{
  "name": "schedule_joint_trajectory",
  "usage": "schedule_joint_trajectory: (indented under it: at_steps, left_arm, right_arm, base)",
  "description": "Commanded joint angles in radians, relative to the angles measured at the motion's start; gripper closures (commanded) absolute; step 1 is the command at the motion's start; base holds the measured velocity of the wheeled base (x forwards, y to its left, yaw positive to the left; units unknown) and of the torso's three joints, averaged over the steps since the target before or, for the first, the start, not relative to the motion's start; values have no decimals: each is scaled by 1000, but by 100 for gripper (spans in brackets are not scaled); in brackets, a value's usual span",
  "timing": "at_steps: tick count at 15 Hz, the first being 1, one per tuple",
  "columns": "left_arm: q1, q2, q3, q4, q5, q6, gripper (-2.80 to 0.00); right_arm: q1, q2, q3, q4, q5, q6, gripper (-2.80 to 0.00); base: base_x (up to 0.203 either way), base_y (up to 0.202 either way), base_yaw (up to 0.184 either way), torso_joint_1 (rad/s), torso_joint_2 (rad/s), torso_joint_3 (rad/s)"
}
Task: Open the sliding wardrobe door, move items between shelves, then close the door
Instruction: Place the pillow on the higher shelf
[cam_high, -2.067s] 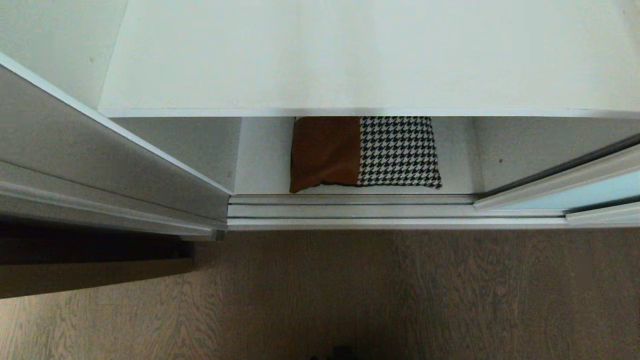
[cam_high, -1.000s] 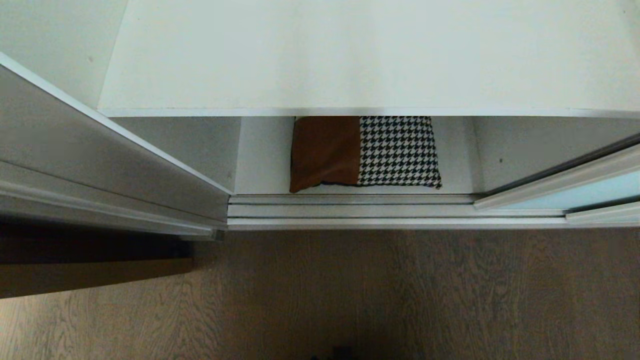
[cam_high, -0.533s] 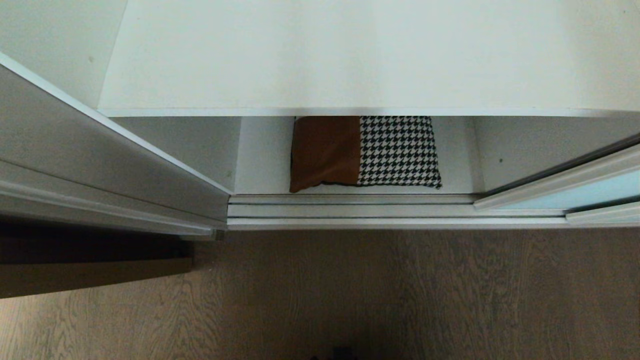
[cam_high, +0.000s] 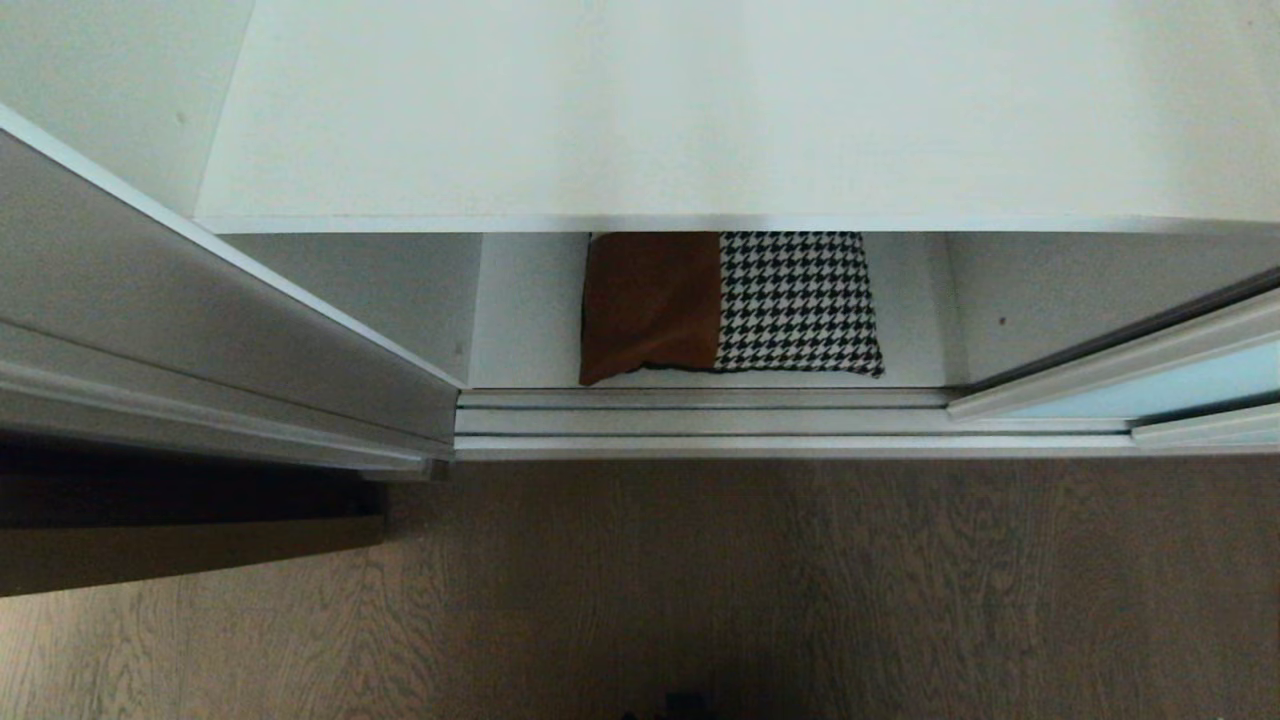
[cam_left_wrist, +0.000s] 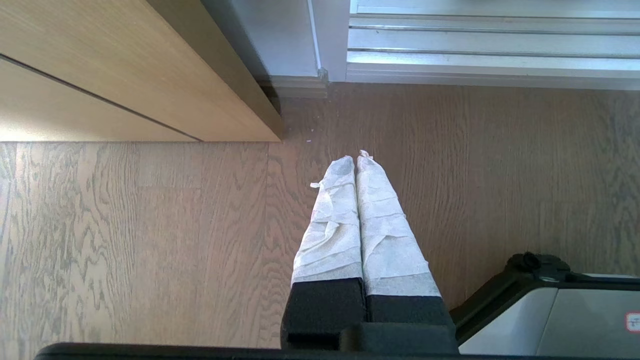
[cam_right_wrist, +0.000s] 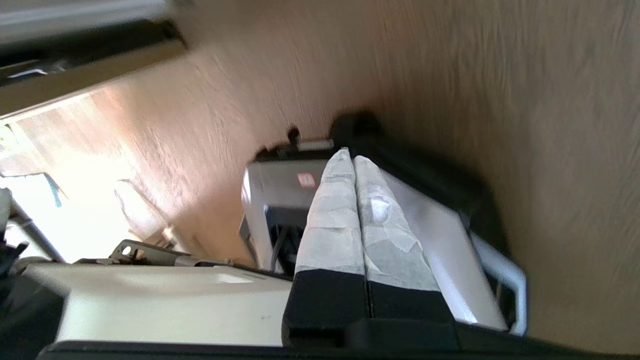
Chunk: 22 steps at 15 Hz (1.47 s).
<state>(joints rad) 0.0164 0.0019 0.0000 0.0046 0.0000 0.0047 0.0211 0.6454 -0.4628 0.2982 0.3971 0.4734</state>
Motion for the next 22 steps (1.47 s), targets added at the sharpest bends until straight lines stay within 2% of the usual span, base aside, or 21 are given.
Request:
schedule_joint_trajectory:
  at_steps: [1, 3, 7, 9, 11, 13, 16, 19, 22]
  left_arm:
    - [0, 1, 2, 0, 0, 0, 0]
    - [0, 1, 2, 0, 0, 0, 0]
    - [0, 1, 2, 0, 0, 0, 0]
    - [0, 1, 2, 0, 0, 0, 0]
    - [0, 1, 2, 0, 0, 0, 0]
    - [0, 1, 2, 0, 0, 0, 0]
    - [0, 1, 2, 0, 0, 0, 0]
    - [0, 1, 2, 0, 0, 0, 0]
    - [0, 1, 2, 0, 0, 0, 0]
  right_arm:
    - [0, 201, 61, -69, 7, 12, 0]
    - [1, 325, 116, -157, 8, 14, 0]
    - [2, 597, 123, -303, 10, 10, 0]
    - [9, 723, 129, -473, 20, 12, 0]
    - [89, 784, 130, -544, 45, 17, 0]
    - [104, 886, 110, -578, 49, 16, 0]
    - [84, 1022, 108, -779, 51, -19, 0]
    - [76, 1131, 101, -867, 50, -76, 0]
    - [51, 1187, 104, -1041, 48, -91, 0]
  base:
    - [0, 0, 0, 0, 0, 0]
    - [0, 0, 0, 0, 0, 0]
    - [0, 0, 0, 0, 0, 0]
    - [0, 0, 0, 0, 0, 0]
    - [0, 0, 0, 0, 0, 0]
    - [0, 0, 0, 0, 0, 0]
    - [0, 0, 0, 0, 0, 0]
    - [0, 0, 0, 0, 0, 0]
    - [0, 0, 0, 0, 0, 0]
